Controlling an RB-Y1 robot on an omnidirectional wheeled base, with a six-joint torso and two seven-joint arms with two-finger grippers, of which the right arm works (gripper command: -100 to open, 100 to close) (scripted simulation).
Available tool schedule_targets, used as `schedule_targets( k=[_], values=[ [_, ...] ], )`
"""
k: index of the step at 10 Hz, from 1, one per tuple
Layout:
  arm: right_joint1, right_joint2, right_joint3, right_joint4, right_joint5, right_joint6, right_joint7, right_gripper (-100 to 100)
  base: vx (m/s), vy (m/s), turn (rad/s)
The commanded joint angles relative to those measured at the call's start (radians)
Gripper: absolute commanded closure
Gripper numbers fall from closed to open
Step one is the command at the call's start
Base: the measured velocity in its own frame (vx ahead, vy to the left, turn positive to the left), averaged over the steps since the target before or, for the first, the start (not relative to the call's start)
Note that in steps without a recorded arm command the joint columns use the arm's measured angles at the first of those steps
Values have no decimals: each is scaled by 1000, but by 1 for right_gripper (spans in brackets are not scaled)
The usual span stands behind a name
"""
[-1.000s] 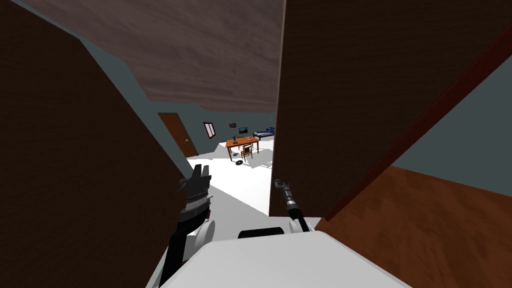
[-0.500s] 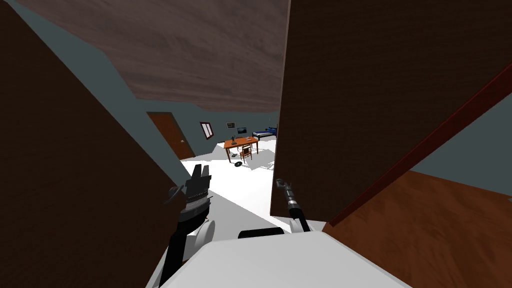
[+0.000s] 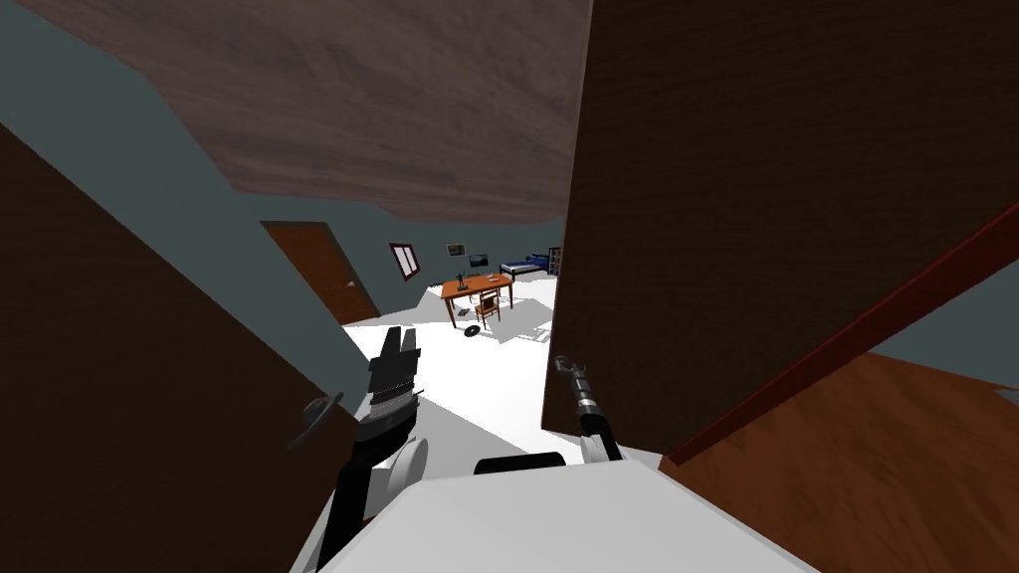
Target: Push the door open
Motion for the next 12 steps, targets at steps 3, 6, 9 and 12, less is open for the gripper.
schedule_targets(
  k=[3,6,9,12],
  values=[
    [0,2,-37,-12,-18,-1,9,100,194,62,-60],
    [-1,19,-63,-10,-31,-2,18,100,175,67,-62],
    [4,-2,-86,-7,-42,-5,23,100,100,27,-42],
    [4,-8,-114,-8,-58,-5,32,100,189,34,-45]
  ],
)
